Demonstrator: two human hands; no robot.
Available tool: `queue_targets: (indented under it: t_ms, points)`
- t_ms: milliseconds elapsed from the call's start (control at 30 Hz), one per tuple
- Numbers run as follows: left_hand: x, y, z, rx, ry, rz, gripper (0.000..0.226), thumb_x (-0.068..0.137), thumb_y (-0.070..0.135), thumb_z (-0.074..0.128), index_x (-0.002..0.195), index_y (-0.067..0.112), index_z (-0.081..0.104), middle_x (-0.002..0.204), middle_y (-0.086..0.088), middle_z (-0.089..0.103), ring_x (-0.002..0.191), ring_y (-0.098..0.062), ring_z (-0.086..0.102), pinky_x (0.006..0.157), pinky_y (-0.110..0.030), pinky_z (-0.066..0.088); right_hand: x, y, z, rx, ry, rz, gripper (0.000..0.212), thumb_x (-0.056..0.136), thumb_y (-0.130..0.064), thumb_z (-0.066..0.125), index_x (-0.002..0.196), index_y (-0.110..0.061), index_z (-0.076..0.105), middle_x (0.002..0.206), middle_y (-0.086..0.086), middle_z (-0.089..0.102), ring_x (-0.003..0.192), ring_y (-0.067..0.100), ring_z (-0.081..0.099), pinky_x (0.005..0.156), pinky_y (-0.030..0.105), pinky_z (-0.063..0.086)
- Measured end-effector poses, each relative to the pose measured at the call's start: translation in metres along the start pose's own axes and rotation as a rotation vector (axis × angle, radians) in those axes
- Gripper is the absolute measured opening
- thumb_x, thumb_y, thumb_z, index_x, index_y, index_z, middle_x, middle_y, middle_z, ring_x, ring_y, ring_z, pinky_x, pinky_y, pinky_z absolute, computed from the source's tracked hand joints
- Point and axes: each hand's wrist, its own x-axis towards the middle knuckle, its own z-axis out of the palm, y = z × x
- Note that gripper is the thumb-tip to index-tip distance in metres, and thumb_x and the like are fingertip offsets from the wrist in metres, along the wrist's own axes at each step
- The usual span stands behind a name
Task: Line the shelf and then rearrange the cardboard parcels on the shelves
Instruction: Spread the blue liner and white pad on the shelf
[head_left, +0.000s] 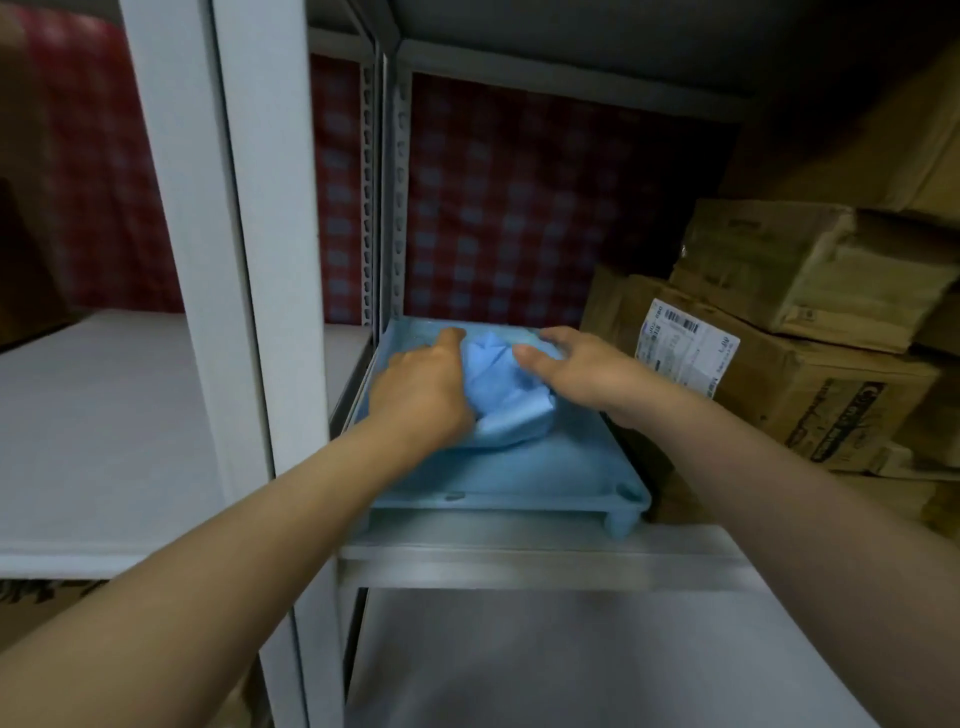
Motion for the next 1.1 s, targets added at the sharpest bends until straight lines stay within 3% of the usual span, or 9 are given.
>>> queue_targets:
  t_ms: [133,233,333,467,633,767,867,1000,1100]
  points:
    - [0.000,0.010,-0.004,0.029,-0.034,-0.040,0.119,0.073,0.042,0.082,0.155,0.029,-0.003,0.156,-0.015,0.015,0.140,-0.038,0.023,0.111,-0.051,0.028,-0.005,-0.003,-0.003,-0.391,-0.140,0.003,0.057,0.084,-0.045,0.068,0.135,-0.028,0.046,0.132,0.003,0.050,0.115,0.023,0.054,0.093,0.031,0.047]
    - [0.002,0.004,-0.004,-0.042,-0.003,-0.151,0.124,0.076,0.033,0.081,0.152,0.033,-0.017,0.157,-0.018,-0.001,0.139,-0.041,0.023,0.113,-0.053,0.029,0.002,-0.003,-0.004,-0.428,0.061,0.056,0.029,0.091,-0.044,0.057,0.104,-0.017,0.055,0.120,0.008,0.060,0.106,0.028,0.059,0.079,0.031,0.047]
    - [0.005,-0.005,-0.008,-0.102,-0.073,-0.235,0.113,0.080,0.042,0.075,0.153,0.031,-0.010,0.154,-0.020,0.011,0.137,-0.041,0.028,0.111,-0.053,0.032,0.011,-0.005,-0.012,-0.159,0.251,0.190,0.029,0.097,-0.029,0.049,0.111,-0.006,0.059,0.108,0.016,0.068,0.089,0.032,0.068,0.065,0.030,0.050]
    - [0.006,-0.003,-0.016,0.009,-0.132,-0.168,0.080,0.085,0.050,0.063,0.147,0.022,0.022,0.147,-0.015,0.036,0.133,-0.039,0.035,0.106,-0.053,0.036,0.022,-0.010,-0.023,0.187,0.300,0.250,0.037,0.089,-0.002,0.048,0.125,-0.001,0.044,0.093,0.019,0.067,0.065,0.035,0.071,0.064,0.048,0.061]
    - [0.010,0.007,-0.011,0.121,-0.237,-0.136,0.092,0.084,0.038,0.068,0.153,0.024,0.009,0.138,-0.009,0.051,0.128,-0.035,0.048,0.105,-0.055,0.039,0.031,-0.008,-0.022,0.055,0.313,0.267,0.052,0.083,0.007,0.046,0.130,-0.009,0.031,0.075,0.012,0.062,0.070,0.034,0.071,0.072,0.046,0.060]
    - [0.014,0.001,-0.008,0.082,-0.159,-0.233,0.094,0.084,0.040,0.067,0.154,0.021,0.007,0.144,-0.017,0.037,0.133,-0.037,0.036,0.102,-0.047,0.041,0.039,-0.005,-0.023,0.324,0.430,0.118,0.079,0.079,0.010,0.038,0.145,-0.031,0.028,0.099,0.003,0.056,0.063,0.032,0.071,0.070,0.044,0.061]
    - [0.017,0.007,-0.012,-0.017,0.009,-0.265,0.094,0.086,0.056,0.061,0.153,0.023,0.004,0.149,-0.020,0.022,0.135,-0.037,0.028,0.103,-0.050,0.035,0.045,-0.004,-0.027,0.674,0.521,0.069,0.054,0.084,0.008,0.032,0.126,-0.022,0.046,0.112,0.008,0.060,0.066,0.027,0.070,0.064,0.041,0.062]
    - [0.024,0.024,-0.008,-0.218,0.047,-0.173,0.100,0.084,0.066,0.057,0.155,0.024,0.001,0.156,-0.017,0.017,0.142,-0.036,0.023,0.108,-0.050,0.035,0.056,-0.004,-0.031,0.935,0.426,0.223,0.018,0.096,-0.003,0.043,0.114,-0.001,0.045,0.109,0.012,0.065,0.088,0.033,0.071,0.082,0.042,0.058]
    - [0.034,0.030,0.008,-0.175,-0.034,-0.133,0.111,0.080,0.065,0.063,0.155,0.024,-0.007,0.158,-0.015,0.022,0.141,-0.037,0.032,0.107,-0.050,0.040,0.052,-0.003,-0.029,1.109,0.297,0.261,0.030,0.104,-0.017,0.039,0.123,0.003,0.048,0.087,0.015,0.065,0.062,0.025,0.068,0.075,0.038,0.060]
